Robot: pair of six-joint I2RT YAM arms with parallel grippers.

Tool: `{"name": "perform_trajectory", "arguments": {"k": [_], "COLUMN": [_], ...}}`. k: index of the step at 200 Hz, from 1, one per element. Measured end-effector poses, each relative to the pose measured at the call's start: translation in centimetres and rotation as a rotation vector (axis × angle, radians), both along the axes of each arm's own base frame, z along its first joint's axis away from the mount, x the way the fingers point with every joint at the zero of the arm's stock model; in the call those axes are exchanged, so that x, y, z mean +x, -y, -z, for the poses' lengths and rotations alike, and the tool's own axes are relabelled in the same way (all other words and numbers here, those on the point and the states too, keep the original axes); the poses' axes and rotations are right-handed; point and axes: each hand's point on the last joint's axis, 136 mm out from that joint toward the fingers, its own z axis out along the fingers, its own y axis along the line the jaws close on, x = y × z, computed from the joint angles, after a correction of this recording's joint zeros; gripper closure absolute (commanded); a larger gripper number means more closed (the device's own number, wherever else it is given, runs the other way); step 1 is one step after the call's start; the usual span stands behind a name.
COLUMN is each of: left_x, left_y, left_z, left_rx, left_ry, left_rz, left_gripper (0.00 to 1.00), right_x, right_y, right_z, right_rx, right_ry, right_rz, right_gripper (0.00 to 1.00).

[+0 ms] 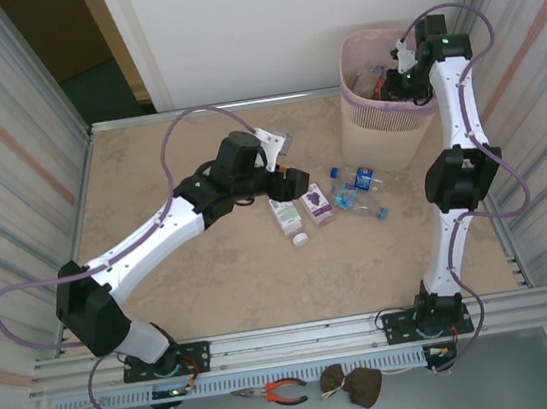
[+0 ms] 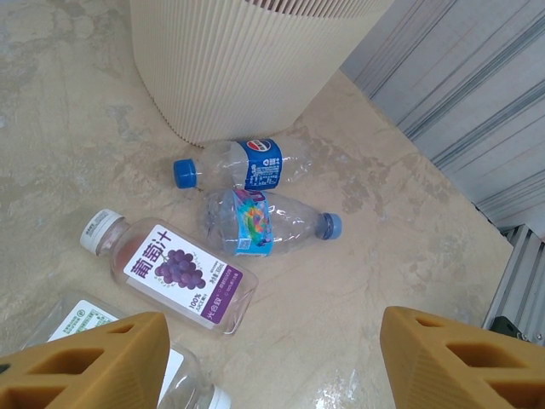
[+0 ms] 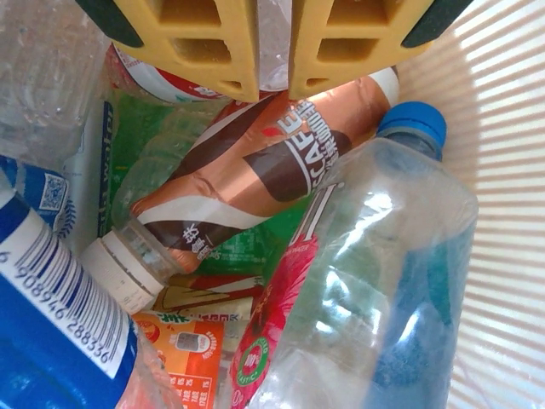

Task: Put the plastic bottles in the bin

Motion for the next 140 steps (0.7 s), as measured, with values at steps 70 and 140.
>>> {"name": "perform_trajectory", "arguments": {"k": [70,140], "left_x": [0.6,1.0], "left_y": [-0.4,-1.4], "left_z": [2.1,6.1], "left_rx": [0.028,0.113], "left_ry": [-0.075,-0.193], "left_rz": [-0.044,-0.122], "left_gripper": [0.35,0.37], "right_x": [0.0,-1.0], "right_y": [0.1,2.8], "right_z": [-0.2,0.8], "right_rx": [-0.054,-0.241], "right_ry": [0.003,-0.049], "right_rz": [0.001,0.061], "right_gripper": [0.87,0.84]}}
